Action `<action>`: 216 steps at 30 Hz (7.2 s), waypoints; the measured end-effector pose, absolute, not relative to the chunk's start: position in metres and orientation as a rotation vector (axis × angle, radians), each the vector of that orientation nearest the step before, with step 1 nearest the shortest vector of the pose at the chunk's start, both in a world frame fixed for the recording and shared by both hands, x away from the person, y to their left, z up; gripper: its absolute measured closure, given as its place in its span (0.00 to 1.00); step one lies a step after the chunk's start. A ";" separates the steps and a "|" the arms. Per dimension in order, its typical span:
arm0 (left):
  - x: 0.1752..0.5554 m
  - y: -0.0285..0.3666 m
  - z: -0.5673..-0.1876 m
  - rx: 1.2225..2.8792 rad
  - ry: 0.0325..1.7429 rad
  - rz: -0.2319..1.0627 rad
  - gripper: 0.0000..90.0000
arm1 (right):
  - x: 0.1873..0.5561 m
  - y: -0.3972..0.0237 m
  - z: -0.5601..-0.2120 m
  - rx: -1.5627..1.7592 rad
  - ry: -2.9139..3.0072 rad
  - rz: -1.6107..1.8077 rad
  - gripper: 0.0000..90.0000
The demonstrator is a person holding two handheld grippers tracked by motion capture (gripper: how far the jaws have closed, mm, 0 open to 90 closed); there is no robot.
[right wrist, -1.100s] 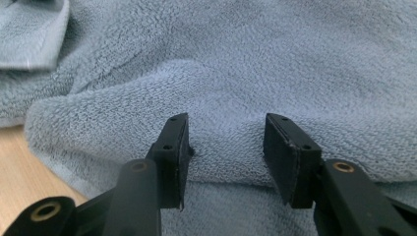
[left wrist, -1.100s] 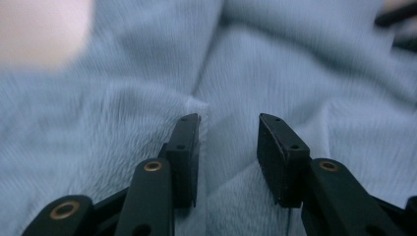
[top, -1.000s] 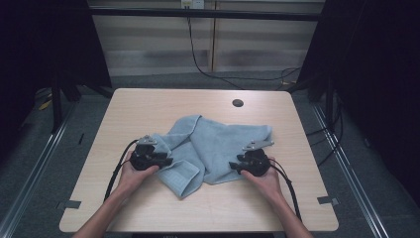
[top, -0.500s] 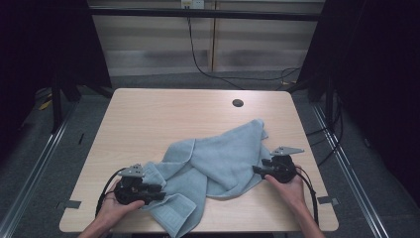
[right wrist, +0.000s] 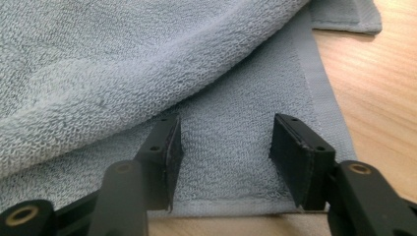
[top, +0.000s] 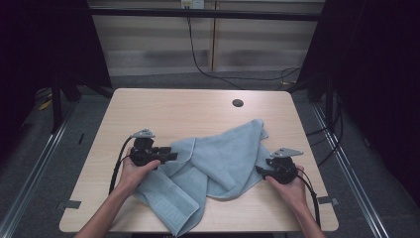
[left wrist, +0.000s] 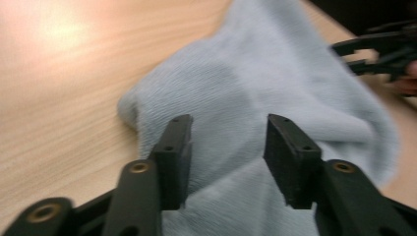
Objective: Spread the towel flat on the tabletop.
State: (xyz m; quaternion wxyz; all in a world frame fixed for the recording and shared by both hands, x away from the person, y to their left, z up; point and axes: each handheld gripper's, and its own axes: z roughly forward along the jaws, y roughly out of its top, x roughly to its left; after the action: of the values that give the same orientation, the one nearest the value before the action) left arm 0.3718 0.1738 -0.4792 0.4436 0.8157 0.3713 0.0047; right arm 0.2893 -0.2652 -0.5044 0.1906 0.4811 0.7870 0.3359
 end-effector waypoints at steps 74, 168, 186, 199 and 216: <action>0.321 0.250 -0.479 1.953 0.993 -0.049 0.88 | 0.269 -0.238 -0.495 1.331 2.353 0.945 0.61; 0.313 0.114 -0.497 2.088 0.681 -0.169 0.71 | 0.375 -0.080 -0.476 1.086 2.420 1.158 0.71; 0.305 0.111 -0.498 2.099 0.660 -0.126 0.67 | 0.375 -0.080 -0.484 1.114 2.447 1.204 0.38; 0.298 0.117 -0.498 2.070 0.682 -0.062 0.60 | 0.361 -0.110 -0.476 1.124 2.337 1.292 0.94; 0.326 0.124 -0.472 1.952 0.777 -0.035 0.63 | 0.321 -0.175 -0.506 1.219 2.407 1.149 0.92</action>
State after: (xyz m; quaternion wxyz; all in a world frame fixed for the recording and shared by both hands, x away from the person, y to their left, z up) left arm 0.3256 0.1245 -0.4723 0.4972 0.8060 0.3207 -0.0143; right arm 0.3209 -0.1746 -0.5057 0.1043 0.4135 0.8162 0.3898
